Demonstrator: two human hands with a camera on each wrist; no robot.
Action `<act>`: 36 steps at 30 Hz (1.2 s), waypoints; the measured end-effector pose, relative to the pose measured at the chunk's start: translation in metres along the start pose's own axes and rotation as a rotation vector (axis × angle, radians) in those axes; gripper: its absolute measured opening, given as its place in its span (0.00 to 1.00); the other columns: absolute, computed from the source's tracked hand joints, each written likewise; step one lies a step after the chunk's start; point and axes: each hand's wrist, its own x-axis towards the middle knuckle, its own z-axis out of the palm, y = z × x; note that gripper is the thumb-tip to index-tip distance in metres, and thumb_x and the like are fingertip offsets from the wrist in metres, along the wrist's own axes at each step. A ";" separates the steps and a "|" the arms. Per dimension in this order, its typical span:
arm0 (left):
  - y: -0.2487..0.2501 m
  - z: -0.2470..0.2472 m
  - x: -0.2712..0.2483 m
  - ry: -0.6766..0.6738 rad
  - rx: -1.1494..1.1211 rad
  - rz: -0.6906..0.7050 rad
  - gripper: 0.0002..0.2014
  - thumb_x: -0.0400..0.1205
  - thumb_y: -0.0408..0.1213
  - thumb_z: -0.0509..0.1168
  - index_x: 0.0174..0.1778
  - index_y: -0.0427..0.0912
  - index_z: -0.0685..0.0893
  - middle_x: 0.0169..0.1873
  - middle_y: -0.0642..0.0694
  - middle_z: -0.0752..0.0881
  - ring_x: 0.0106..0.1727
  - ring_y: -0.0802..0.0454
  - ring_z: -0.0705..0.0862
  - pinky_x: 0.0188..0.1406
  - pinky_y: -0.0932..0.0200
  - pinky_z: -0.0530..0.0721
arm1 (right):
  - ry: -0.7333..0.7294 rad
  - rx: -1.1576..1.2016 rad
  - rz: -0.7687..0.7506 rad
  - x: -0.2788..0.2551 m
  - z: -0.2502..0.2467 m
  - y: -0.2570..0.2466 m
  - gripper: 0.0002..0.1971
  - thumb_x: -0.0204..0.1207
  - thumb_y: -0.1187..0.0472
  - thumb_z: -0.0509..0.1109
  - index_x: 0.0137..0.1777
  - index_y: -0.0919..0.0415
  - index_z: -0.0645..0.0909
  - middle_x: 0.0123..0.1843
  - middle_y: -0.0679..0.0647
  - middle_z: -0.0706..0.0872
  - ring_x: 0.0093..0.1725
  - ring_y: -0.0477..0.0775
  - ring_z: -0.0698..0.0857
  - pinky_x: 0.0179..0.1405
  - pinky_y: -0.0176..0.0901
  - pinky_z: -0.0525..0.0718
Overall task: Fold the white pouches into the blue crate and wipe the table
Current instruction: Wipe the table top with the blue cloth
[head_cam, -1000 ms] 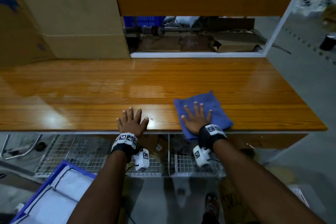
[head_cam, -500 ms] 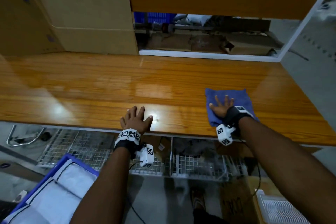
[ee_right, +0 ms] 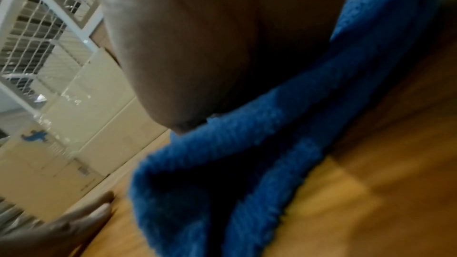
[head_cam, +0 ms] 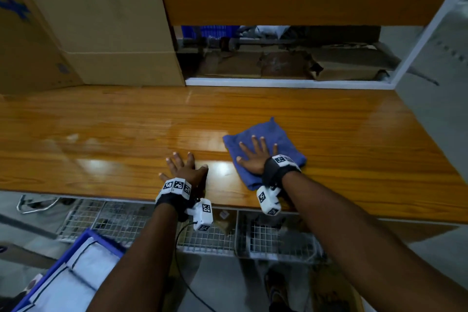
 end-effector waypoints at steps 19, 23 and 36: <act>0.065 0.006 0.026 -0.085 -0.132 -0.112 0.53 0.72 0.78 0.59 0.86 0.61 0.38 0.82 0.37 0.24 0.81 0.31 0.24 0.77 0.19 0.39 | 0.031 0.018 0.080 0.037 -0.046 0.102 0.40 0.77 0.24 0.44 0.84 0.35 0.37 0.86 0.48 0.28 0.85 0.60 0.30 0.76 0.78 0.36; 0.066 0.015 0.030 -0.034 -0.135 -0.128 0.54 0.71 0.77 0.61 0.86 0.62 0.39 0.82 0.39 0.24 0.81 0.33 0.23 0.77 0.19 0.37 | 0.103 0.076 0.210 0.049 -0.065 0.138 0.39 0.77 0.24 0.44 0.85 0.35 0.39 0.87 0.50 0.29 0.85 0.62 0.30 0.76 0.79 0.35; 0.022 0.007 0.023 0.022 0.002 -0.136 0.50 0.75 0.71 0.64 0.87 0.59 0.45 0.86 0.43 0.34 0.86 0.32 0.35 0.81 0.26 0.46 | 0.033 0.070 0.079 0.162 -0.112 0.104 0.39 0.76 0.25 0.47 0.85 0.36 0.42 0.87 0.54 0.30 0.85 0.67 0.32 0.76 0.81 0.41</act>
